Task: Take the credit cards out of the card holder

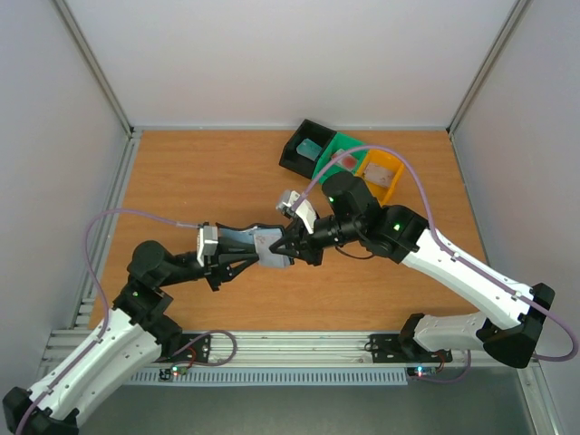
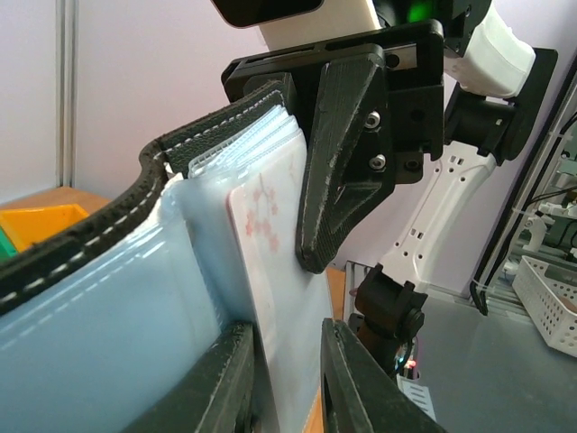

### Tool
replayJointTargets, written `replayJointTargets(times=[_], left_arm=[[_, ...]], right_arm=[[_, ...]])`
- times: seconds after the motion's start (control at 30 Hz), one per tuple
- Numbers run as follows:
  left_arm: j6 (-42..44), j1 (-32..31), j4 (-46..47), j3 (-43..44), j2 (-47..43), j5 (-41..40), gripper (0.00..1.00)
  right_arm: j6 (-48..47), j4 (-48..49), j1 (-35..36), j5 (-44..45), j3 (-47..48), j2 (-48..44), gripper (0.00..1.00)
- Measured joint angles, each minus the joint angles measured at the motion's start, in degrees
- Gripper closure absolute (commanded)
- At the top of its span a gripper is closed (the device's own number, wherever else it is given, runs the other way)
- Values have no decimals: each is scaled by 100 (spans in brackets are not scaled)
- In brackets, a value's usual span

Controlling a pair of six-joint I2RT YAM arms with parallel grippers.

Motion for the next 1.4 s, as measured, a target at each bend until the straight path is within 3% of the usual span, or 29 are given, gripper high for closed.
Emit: replayJointTargets(times=[0.23, 0.7, 0.83, 1.0, 1.27, 1.4], left_arm=[[22, 37, -2, 0, 116, -7, 99], [-282, 52, -50, 17, 153, -234, 100], [-426, 114, -72, 17, 39, -221, 72], [-614, 315, -216, 4, -33, -575, 35], [-756, 509, -481, -166, -256, -857, 6], [-734, 509, -490, -251, -256, -789, 1]], right_arm=[[210, -120, -63, 72, 4, 0, 99], [577, 22, -339, 251, -297, -201, 99], [664, -66, -809, 813, -610, -579, 99], [643, -262, -876, 1021, -695, -879, 99], [308, -463, -833, 68, -415, -612, 98], [195, -439, -684, -400, -415, -577, 97]])
